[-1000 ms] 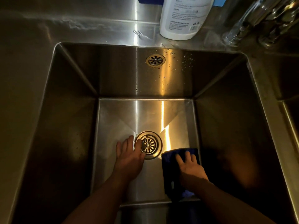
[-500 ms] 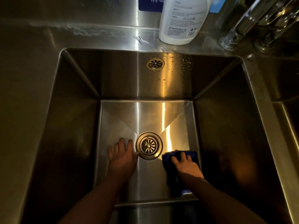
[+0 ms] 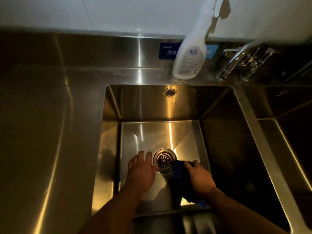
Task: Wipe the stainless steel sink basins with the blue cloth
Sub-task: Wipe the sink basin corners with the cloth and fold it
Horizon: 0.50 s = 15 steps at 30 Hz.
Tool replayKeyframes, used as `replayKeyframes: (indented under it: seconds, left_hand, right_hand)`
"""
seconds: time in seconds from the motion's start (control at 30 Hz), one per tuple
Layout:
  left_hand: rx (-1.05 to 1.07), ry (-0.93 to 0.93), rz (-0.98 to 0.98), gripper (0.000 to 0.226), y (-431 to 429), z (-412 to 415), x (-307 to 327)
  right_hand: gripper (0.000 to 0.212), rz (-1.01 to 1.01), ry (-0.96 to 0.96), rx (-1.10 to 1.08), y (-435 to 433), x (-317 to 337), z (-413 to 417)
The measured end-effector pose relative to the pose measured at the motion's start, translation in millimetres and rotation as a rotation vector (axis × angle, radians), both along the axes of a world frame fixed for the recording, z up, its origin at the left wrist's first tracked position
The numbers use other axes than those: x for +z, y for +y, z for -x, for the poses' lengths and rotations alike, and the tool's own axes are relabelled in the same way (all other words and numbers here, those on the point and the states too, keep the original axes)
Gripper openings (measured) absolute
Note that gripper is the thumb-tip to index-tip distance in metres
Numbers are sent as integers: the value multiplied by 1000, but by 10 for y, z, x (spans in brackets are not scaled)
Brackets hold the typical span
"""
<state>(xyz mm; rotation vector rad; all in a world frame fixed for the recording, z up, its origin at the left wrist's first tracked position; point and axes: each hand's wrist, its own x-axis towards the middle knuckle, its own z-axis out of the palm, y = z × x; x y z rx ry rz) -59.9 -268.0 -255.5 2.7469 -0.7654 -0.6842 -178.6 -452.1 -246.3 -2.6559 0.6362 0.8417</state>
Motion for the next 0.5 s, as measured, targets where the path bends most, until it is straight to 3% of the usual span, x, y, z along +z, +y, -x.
replayKeyframes:
  seconds: [0.1, 0.5]
  left_hand:
    - [-17, 33, 102, 50, 130, -3, 298]
    - [183, 228, 647, 53, 705, -66, 1510]
  right_hand:
    - [60, 11, -130, -66, 239, 357, -72]
    - [52, -6, -538, -48, 1140, 1865, -492]
